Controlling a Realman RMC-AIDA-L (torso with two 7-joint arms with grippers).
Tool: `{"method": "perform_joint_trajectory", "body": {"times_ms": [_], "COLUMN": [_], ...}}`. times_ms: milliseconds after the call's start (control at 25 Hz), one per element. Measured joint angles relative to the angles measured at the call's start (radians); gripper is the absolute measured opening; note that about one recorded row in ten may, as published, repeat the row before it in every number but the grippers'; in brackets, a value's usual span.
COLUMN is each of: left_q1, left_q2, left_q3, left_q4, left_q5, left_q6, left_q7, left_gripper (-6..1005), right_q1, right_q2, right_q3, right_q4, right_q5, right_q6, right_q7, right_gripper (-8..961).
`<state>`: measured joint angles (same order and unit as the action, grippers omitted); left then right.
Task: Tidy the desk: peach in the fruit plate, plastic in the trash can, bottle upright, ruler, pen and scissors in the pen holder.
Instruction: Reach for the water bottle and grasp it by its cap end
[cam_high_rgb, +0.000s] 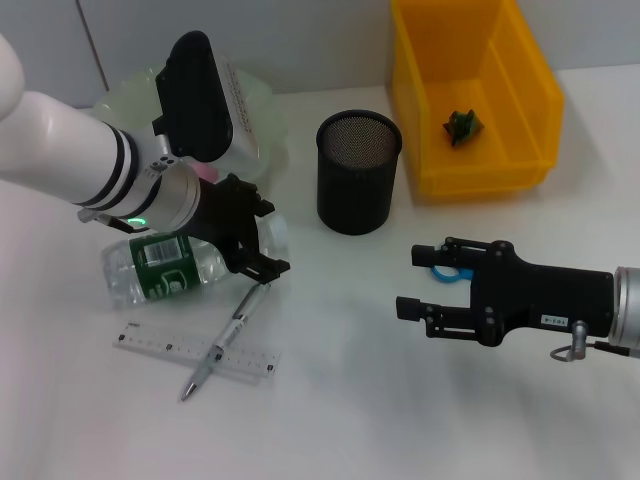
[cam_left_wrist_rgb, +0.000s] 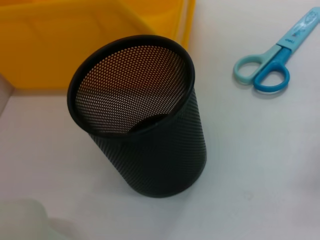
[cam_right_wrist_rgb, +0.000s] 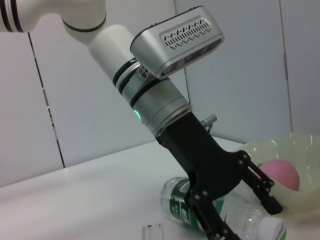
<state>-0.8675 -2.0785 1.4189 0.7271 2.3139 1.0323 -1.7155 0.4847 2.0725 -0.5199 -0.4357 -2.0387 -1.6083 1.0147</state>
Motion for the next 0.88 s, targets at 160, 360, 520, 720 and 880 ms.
{"method": "perform_joint_trajectory", "body": {"times_ms": [160,360,520,720,880], "left_q1": [-0.001,-0.002,0.001,0.003,0.004], "left_q2": [0.0,0.0,0.0,0.0,0.0], "left_q3": [0.001,0.002,0.008,0.033,0.057], "left_q4": [0.0,0.0,-0.001,-0.009,-0.01], "left_q5": [0.0,-0.001,-0.001,0.002,0.006], "left_q6": [-0.009,-0.019,-0.032,-0.044,-0.042], "left_q7": [0.0,0.001,0.001,0.001,-0.003], "left_gripper": [809,809,810,798,749], "right_q1": [0.001,0.002,0.002,0.001,0.002], "right_q2": [0.0,0.0,0.0,0.0,0.0], "right_q3": [0.0,-0.001,-0.001,-0.001,0.0], "right_q4": [0.0,0.0,0.0,0.0,0.0], "right_q5": [0.001,0.009,0.01,0.011,0.012], "right_q6": [0.0,0.0,0.0,0.0,0.001], "right_q7": [-0.005,-0.007,-0.007,-0.007,-0.007], "right_gripper": [722,722,722,722,722]}}
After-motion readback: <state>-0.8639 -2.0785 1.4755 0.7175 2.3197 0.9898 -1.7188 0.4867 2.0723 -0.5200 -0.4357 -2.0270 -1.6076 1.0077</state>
